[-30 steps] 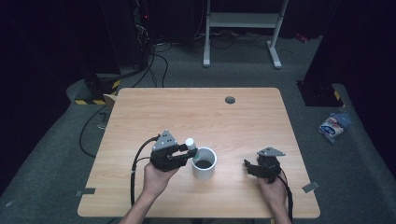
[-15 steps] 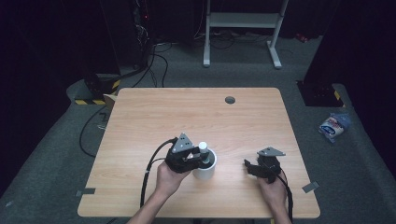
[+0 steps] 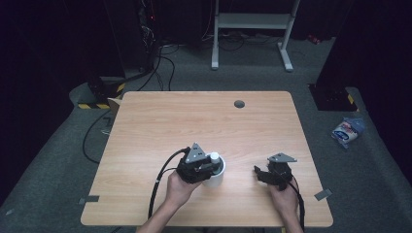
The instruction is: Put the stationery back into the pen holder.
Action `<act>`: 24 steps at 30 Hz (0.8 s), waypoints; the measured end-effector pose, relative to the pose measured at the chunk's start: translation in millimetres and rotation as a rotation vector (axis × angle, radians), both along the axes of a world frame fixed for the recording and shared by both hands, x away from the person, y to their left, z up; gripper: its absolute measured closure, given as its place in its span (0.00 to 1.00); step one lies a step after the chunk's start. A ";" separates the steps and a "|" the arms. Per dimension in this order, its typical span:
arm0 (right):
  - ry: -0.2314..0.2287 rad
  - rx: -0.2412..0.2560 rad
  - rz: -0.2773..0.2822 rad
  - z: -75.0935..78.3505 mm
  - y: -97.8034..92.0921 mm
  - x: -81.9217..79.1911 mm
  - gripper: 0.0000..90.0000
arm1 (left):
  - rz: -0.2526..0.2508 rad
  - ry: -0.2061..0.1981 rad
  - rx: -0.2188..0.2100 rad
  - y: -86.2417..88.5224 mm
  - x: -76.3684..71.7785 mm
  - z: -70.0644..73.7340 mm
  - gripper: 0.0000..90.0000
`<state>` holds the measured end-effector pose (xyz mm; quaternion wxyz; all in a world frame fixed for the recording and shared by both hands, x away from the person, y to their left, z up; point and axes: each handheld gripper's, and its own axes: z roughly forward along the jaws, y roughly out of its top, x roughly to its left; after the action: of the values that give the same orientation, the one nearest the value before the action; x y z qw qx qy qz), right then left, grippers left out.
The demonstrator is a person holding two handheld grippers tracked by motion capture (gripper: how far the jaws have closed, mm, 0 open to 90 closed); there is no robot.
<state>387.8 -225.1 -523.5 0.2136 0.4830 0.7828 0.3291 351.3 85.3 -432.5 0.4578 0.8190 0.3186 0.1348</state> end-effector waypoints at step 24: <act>-0.002 -0.001 0.002 -0.1 -0.1 0.1 0.33 | 0.024 -0.008 0.055 -1.2 0.8 -19.0 0.72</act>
<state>388.0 -225.2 -523.6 0.2143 0.4816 0.7832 0.3296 352.1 84.1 -451.6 0.4345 0.8269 0.3229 0.1523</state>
